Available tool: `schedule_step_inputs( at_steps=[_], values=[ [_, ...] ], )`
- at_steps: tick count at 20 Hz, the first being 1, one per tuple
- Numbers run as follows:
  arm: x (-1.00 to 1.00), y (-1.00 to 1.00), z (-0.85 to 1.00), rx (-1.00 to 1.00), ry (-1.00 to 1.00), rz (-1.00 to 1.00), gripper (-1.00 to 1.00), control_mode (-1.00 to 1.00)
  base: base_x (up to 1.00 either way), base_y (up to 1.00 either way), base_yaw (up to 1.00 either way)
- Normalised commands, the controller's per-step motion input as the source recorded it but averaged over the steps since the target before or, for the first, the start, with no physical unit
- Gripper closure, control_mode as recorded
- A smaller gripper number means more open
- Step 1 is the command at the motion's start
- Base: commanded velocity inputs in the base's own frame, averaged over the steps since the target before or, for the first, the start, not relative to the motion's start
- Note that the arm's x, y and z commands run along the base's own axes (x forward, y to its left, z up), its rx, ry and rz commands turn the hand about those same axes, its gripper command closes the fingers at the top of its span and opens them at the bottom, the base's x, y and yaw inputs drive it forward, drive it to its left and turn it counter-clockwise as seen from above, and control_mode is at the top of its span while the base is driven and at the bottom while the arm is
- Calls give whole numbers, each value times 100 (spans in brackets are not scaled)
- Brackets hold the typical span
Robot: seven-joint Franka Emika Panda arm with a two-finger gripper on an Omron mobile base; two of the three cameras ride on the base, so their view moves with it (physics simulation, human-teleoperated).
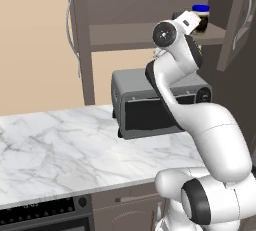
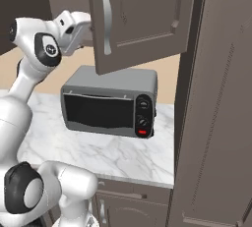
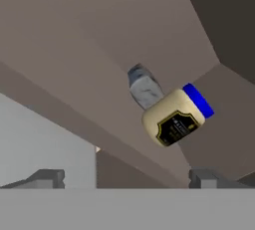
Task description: The dining table condiment station is running low on mayonnaise. Refill the condiment station by opening the cabinet and taking the mayonnaise from the cabinet and placing it on the dining table.
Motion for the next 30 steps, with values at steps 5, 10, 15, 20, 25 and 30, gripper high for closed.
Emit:
schedule_step_inputs(
  at_steps=[5, 10, 15, 20, 25, 30],
  values=[
    [1, -63, 0, 0, 1, -15, -100, -100, 0, 0, 0],
    [-13, -63, 0, 0, 0, -11, -100, -100, 0, 0, 0],
    [-30, -70, 0, 0, 0, -8, -100, -100, 0, 0, 0],
    [-62, -65, 0, 1, -1, -8, -100, -100, 0, 0, 0],
    [-73, -82, 0, 4, -6, -8, -100, -100, 0, 0, 0],
    [-41, -90, 0, 4, -3, -6, -100, -100, 0, 0, 0]
  ],
)
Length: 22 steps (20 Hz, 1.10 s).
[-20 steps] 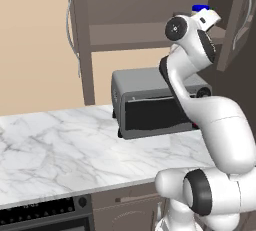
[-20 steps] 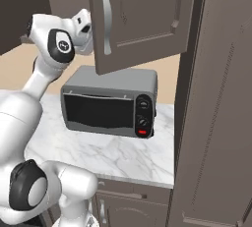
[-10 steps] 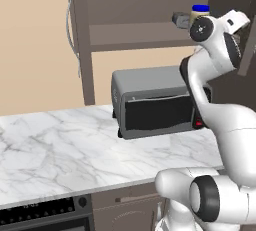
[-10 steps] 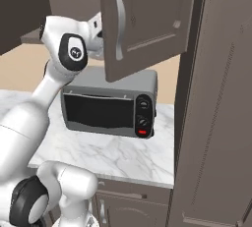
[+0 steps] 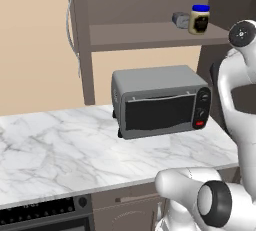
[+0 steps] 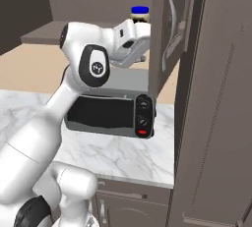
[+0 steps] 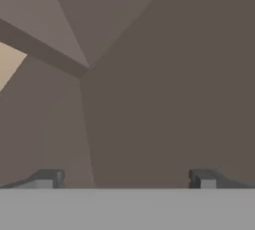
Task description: The dining table condiment station is running low on mayonnaise. Refill the condiment station by opening the cabinet and taking the mayonnaise from the cabinet and placing it on the dining table.
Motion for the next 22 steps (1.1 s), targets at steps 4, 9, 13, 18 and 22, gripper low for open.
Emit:
schedule_step_inputs(
  at_steps=[4, 9, 13, 18, 22],
  values=[
    [-7, -77, 0, 6, 0, -2, -100, -100, 0, 0, 0],
    [0, -64, 0, 9, 0, 0, -100, -100, 0, 0, 0],
    [0, -25, -1, 3, -1, 0, -100, -100, 0, 0, 0],
    [-23, 20, -13, 0, -12, 4, -100, -100, 0, 0, 0],
    [-9, 82, -15, 6, -29, 1, -100, -100, 0, 0, 0]
  ],
)
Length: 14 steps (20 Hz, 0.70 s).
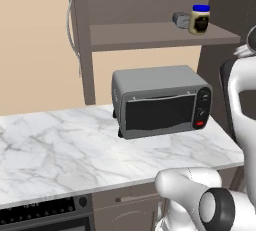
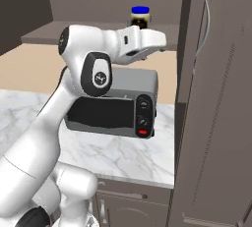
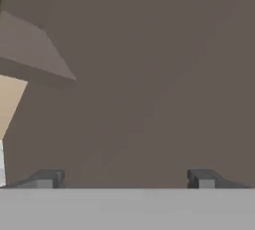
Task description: The dining table condiment station is running low on mayonnaise. Refill the condiment station by opening the cabinet and taking the mayonnaise from the cabinet and placing it on the dining table.
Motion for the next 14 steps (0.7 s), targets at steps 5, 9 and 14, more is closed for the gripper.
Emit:
schedule_step_inputs(
  at_steps=[5, 9, 14],
  values=[
    [0, 79, -11, 16, -36, 0, -100, -100, 0, 0, 0],
    [-5, 77, 8, 26, -27, 0, -100, -100, 0, 0, 0],
    [-15, 39, 56, 26, -13, 14, -100, -100, 0, 0, 0]
  ],
)
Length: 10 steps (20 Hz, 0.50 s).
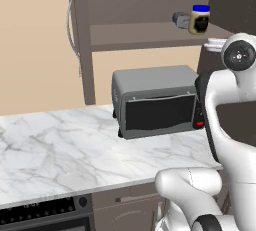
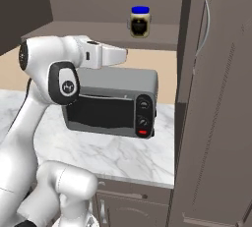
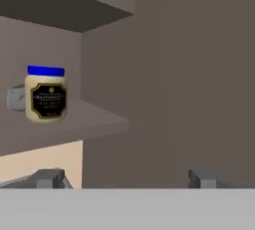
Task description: The dining table condiment station is running low on mayonnaise. Refill the condiment station by opening the cabinet and taking the mayonnaise from the cabinet and placing it on the dining table.
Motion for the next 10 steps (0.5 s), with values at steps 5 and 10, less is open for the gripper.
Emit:
schedule_step_inputs(
  at_steps=[5, 10],
  values=[
    [-6, 28, 49, 9, -5, 7, -100, -100, 0, 0, 0],
    [-1, 7, 3, 0, 0, 0, -100, -100, 0, 0, 0]
  ],
)
